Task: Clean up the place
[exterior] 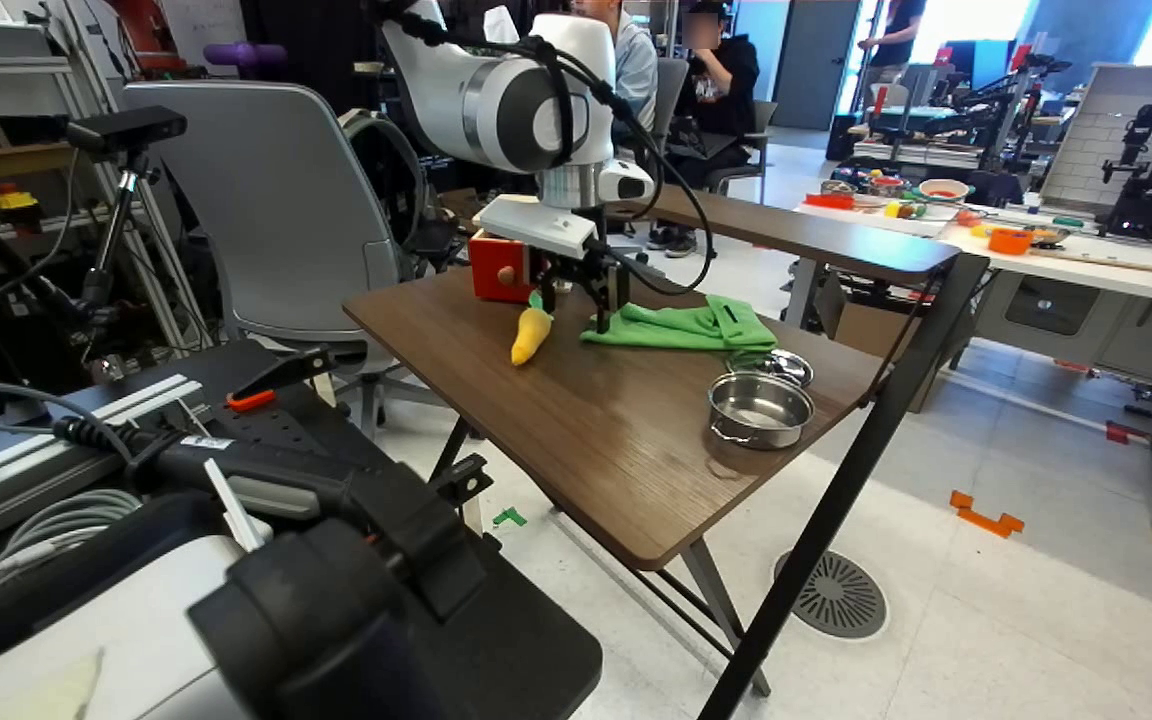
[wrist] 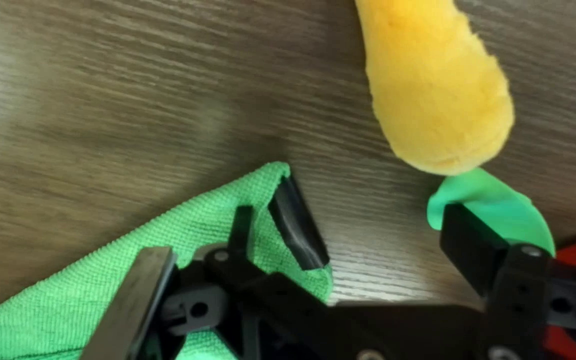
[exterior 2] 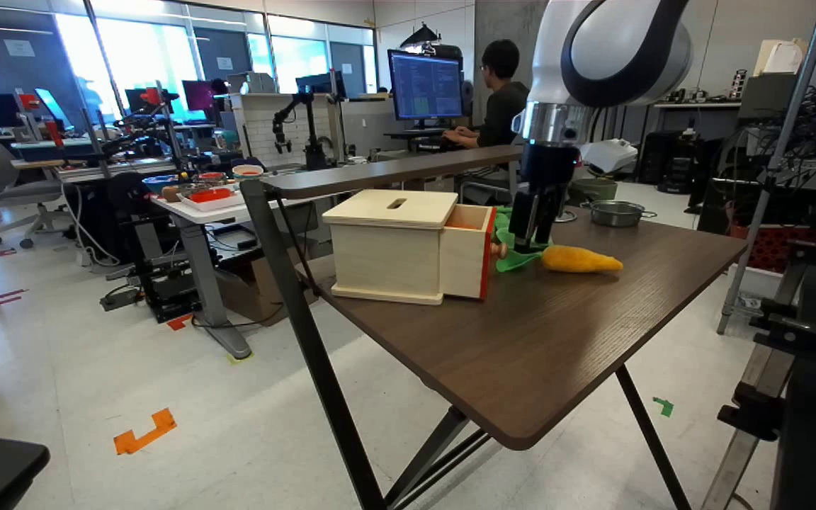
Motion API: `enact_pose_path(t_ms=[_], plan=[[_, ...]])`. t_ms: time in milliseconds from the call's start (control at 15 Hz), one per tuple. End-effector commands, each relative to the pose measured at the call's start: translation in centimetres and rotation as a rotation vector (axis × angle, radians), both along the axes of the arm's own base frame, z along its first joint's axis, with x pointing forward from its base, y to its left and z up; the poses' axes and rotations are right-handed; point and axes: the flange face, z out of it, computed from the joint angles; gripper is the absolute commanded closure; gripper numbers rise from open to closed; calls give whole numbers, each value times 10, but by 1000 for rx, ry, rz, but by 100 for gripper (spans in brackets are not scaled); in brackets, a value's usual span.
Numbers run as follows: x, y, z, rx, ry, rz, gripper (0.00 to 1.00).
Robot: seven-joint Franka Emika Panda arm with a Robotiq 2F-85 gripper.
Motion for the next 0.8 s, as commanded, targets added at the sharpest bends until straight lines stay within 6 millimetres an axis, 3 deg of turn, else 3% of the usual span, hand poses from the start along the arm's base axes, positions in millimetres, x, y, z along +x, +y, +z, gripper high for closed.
enact_pose_path(t_ms=[0,533,733], plan=[[6,6,-10,0,30,37,36],[7,12,-7,11,60,67,99],[6,12,-5,12,68,76,97]])
